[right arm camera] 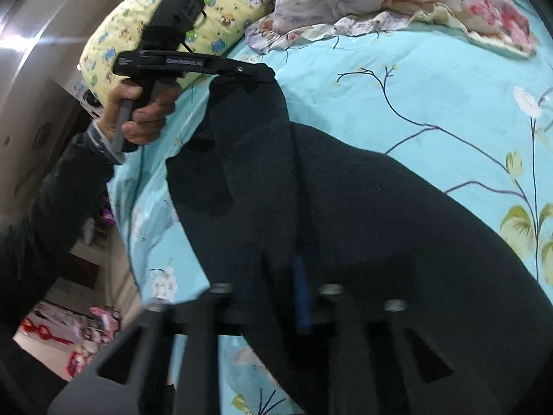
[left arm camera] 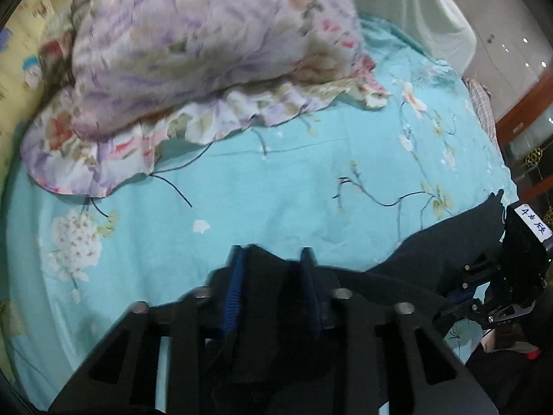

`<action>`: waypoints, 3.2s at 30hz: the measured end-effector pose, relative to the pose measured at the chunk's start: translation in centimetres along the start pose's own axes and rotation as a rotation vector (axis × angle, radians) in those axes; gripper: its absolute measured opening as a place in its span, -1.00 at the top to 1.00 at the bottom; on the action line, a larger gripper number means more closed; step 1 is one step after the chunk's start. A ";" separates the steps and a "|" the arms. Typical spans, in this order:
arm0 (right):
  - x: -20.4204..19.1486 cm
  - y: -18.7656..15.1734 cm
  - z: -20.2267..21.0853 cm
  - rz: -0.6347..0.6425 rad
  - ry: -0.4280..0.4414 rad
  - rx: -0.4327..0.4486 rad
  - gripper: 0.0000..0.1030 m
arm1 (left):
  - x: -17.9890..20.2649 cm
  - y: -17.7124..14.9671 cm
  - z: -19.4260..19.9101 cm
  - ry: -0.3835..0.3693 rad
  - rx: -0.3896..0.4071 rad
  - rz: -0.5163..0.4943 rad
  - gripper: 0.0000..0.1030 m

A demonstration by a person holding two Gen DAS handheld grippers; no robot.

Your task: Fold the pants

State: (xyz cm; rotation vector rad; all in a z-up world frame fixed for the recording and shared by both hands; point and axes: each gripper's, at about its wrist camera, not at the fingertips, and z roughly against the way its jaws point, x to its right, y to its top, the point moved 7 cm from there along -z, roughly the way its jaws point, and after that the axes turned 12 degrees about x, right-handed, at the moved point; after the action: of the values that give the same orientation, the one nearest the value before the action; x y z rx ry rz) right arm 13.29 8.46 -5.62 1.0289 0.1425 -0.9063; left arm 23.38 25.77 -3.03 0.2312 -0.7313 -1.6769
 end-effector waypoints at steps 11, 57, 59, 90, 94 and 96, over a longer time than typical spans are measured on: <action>-3.3 0.4 2.1 0.104 -0.040 0.102 0.87 | 1.9 -2.3 7.2 -0.005 0.178 0.018 0.83; -6.9 -2.1 2.0 0.119 -0.003 0.108 0.29 | 2.8 -18.0 14.4 0.147 0.448 0.591 -0.23; -6.7 -1.8 2.3 0.117 -0.008 0.114 0.29 | 3.1 -17.9 14.1 0.149 0.443 0.593 -0.23; 6.5 5.4 -3.1 0.049 -0.197 -0.041 0.11 | -0.7 -18.3 8.7 0.274 0.352 0.626 -0.20; 4.7 4.3 -3.2 0.146 -0.170 -0.096 0.44 | -0.8 -17.4 7.8 0.278 0.354 0.609 -0.19; 3.6 3.9 -3.1 0.239 -0.207 -0.103 0.60 | -0.7 -16.7 7.3 0.282 0.361 0.594 -0.11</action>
State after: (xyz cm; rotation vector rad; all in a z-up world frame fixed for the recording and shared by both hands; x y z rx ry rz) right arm 19.29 9.61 -6.47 0.8308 -0.1049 -0.7730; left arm 6.12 30.02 -7.14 0.4451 -0.7889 -0.9221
